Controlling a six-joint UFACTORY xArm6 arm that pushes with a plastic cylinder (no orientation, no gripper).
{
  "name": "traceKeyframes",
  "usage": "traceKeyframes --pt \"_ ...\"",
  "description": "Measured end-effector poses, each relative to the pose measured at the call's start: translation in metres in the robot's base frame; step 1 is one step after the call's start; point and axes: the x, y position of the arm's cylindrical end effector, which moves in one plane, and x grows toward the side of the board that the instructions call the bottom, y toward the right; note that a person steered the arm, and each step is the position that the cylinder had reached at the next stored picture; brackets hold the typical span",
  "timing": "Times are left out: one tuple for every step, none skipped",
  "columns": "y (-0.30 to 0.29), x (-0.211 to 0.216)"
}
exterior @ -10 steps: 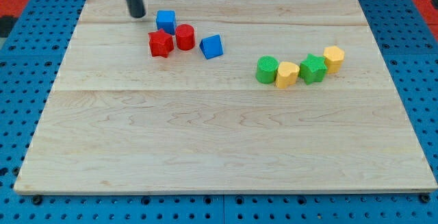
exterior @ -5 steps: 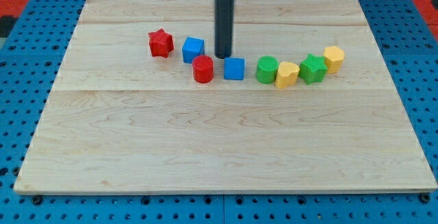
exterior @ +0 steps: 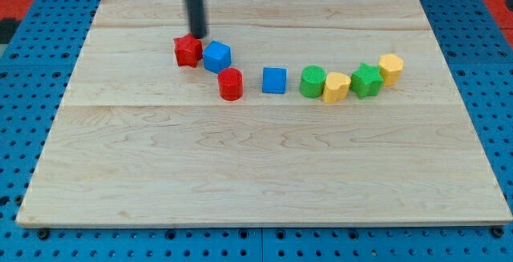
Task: Adjust red and blue blocks to the left of green and yellow blocks
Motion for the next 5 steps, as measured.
traceKeyframes --pt "-0.04 0.029" --pt "0.068 0.023" --pt "0.108 0.041" --pt "0.06 0.048" --pt "0.081 0.094"
